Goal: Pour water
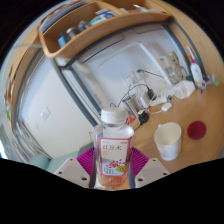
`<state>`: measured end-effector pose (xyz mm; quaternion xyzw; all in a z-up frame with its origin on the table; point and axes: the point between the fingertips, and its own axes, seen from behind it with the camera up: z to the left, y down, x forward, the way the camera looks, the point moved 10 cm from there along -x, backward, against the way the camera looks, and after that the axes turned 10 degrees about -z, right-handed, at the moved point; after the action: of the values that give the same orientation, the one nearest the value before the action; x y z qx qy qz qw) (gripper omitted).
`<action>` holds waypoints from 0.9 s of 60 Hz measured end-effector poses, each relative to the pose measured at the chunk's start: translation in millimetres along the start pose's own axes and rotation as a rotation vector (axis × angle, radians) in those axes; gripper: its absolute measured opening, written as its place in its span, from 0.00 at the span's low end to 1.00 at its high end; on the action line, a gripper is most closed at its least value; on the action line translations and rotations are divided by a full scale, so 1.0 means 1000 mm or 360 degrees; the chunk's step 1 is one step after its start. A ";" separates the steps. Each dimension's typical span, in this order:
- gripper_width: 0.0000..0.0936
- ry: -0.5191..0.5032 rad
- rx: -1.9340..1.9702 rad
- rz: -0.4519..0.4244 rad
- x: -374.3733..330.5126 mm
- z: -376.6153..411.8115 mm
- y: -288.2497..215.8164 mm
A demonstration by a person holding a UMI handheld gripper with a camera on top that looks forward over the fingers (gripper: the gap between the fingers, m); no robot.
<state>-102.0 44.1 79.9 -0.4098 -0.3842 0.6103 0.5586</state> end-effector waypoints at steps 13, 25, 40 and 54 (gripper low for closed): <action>0.49 -0.0002 0.1016 -0.0081 0.038 0.043 -0.029; 0.49 0.0096 0.1637 -0.0146 0.060 0.072 -0.031; 0.49 0.0174 0.2204 -0.0127 0.086 0.116 -0.021; 0.49 0.0251 0.2389 -0.0161 0.089 0.164 -0.001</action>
<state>-257.7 130.6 135.2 0.0563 0.1572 0.6505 0.7409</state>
